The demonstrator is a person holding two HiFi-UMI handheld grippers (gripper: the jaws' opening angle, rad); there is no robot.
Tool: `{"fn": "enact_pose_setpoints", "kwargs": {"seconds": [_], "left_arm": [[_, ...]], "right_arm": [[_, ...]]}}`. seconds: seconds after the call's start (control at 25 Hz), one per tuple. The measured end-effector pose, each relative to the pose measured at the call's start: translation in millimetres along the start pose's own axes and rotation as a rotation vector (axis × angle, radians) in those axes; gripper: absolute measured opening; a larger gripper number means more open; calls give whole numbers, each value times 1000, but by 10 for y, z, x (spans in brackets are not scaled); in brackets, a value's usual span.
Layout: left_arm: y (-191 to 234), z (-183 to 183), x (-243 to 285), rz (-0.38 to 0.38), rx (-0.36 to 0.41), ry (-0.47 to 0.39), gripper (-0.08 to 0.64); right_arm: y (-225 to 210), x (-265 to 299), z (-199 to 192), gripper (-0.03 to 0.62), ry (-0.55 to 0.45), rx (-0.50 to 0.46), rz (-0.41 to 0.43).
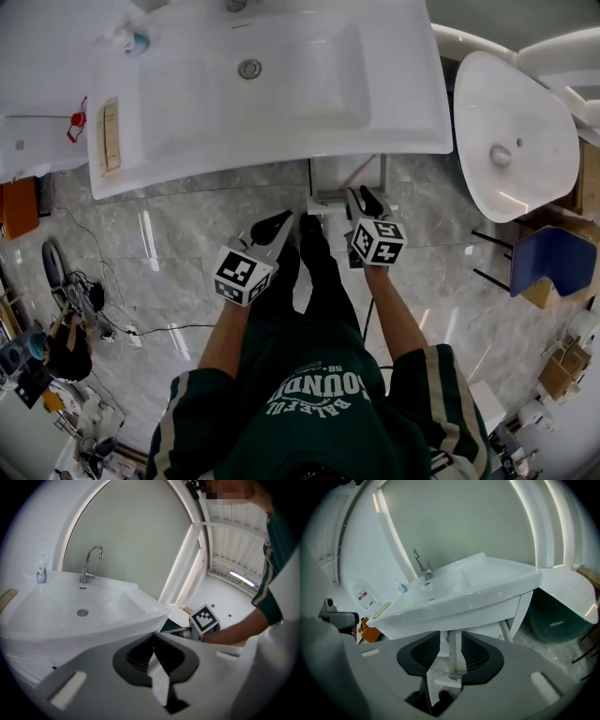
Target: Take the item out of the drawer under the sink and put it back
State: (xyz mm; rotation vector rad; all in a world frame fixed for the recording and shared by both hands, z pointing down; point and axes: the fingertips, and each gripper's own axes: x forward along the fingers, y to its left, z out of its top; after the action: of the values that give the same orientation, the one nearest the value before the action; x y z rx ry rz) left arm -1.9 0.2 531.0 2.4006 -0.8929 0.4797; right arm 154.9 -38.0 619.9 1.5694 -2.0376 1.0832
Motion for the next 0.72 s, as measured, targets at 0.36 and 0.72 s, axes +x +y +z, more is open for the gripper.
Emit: {"fn": "enact_pose_setpoints", "kwargs": {"seconds": [0.36, 0.72], "left_arm": [[42, -232, 157, -26, -3, 61, 51], [126, -481, 226, -36, -20, 112, 51]], "right_arm": [[-639, 506, -266, 133, 112, 23, -108], [-1022, 1037, -621, 143, 225, 39, -165]]}}
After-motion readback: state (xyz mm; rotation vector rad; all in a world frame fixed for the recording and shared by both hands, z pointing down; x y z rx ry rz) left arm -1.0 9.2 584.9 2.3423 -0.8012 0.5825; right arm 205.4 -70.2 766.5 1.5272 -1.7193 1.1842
